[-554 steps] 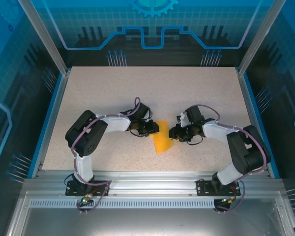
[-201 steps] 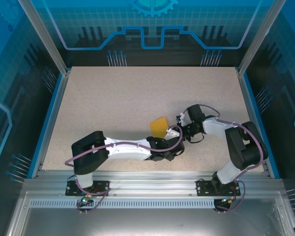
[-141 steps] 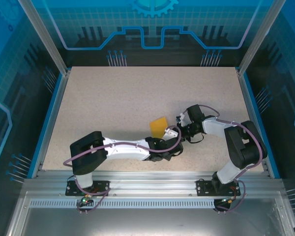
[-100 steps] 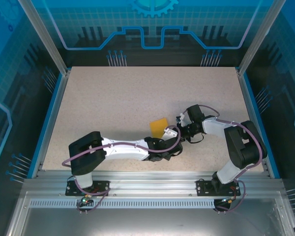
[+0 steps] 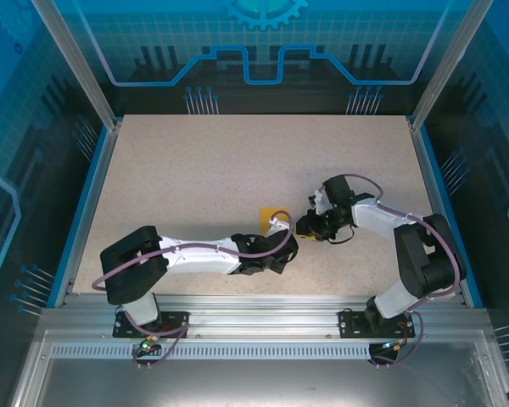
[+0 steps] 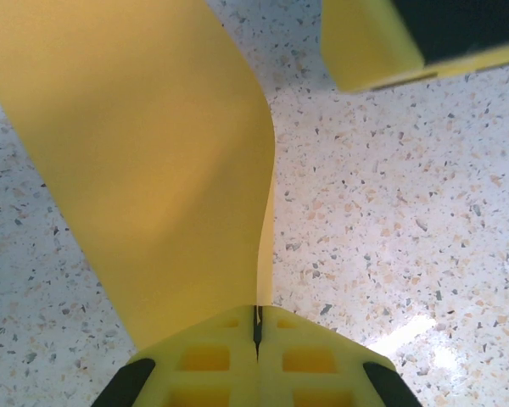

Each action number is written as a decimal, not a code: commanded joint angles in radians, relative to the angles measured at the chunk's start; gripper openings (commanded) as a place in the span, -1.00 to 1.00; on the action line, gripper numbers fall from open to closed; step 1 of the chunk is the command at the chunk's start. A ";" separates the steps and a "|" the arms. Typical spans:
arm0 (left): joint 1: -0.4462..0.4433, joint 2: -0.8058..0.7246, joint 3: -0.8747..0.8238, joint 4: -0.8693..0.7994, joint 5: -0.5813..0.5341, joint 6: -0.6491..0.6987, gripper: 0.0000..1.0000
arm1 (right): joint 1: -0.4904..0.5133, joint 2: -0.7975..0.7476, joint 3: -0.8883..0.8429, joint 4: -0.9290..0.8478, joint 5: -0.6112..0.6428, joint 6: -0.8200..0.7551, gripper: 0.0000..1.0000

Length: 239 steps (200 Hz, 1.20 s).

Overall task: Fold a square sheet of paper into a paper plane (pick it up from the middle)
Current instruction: Third fold the triangle at the center of the table.

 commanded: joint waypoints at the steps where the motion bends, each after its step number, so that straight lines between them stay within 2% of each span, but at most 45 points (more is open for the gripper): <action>1: 0.026 -0.044 -0.036 0.067 0.080 0.023 -1.00 | 0.003 -0.001 0.043 -0.049 0.034 -0.039 -0.49; 25: 0.049 -0.061 -0.055 0.094 0.128 0.034 -1.00 | 0.047 0.057 0.111 -0.035 0.004 -0.047 -0.58; 65: 0.079 -0.078 -0.077 0.109 0.181 0.049 -1.00 | 0.106 0.211 0.237 -0.052 0.038 -0.061 -0.70; 127: 0.136 -0.089 -0.096 0.120 0.287 0.079 -1.00 | 0.161 0.402 0.398 -0.177 0.191 -0.173 -0.73; 150: 0.170 -0.090 -0.104 0.127 0.337 0.089 -1.00 | 0.174 0.420 0.409 -0.202 0.222 -0.200 -0.74; 239: 0.294 -0.059 -0.103 0.132 0.482 0.121 -1.00 | 0.179 0.414 0.413 -0.208 0.200 -0.231 -0.73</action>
